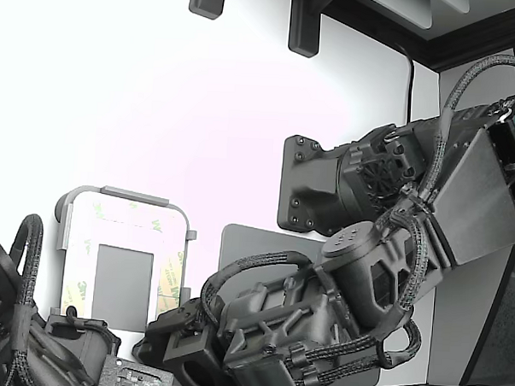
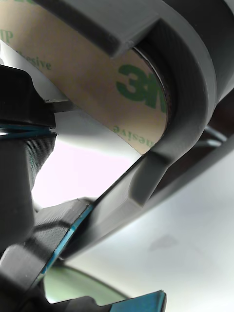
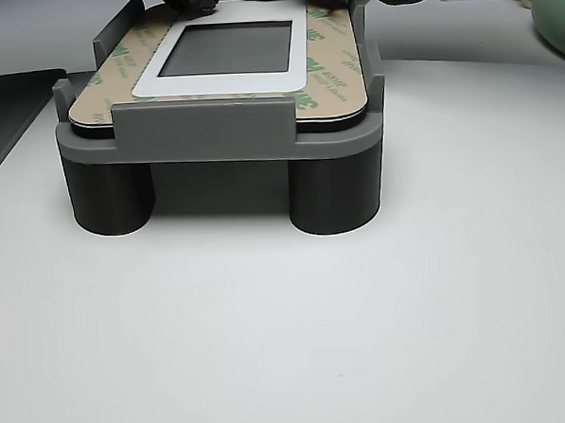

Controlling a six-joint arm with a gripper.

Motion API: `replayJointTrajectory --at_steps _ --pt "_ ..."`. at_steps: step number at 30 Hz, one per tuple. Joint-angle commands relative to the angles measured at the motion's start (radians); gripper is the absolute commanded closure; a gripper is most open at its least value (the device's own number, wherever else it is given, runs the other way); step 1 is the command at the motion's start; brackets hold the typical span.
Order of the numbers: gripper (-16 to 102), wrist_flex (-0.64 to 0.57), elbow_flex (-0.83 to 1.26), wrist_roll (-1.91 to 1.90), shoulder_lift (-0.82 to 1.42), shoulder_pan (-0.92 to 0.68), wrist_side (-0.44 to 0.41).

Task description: Peel off protective film from adhesive tape.

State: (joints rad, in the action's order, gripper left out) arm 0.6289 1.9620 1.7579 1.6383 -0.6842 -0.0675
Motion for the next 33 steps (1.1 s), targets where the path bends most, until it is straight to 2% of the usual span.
replayJointTrajectory --at_steps 1,33 --pt "96 0.002 -0.037 0.003 0.017 0.006 0.002" --pt "96 0.025 -0.069 0.021 0.002 0.014 0.011"
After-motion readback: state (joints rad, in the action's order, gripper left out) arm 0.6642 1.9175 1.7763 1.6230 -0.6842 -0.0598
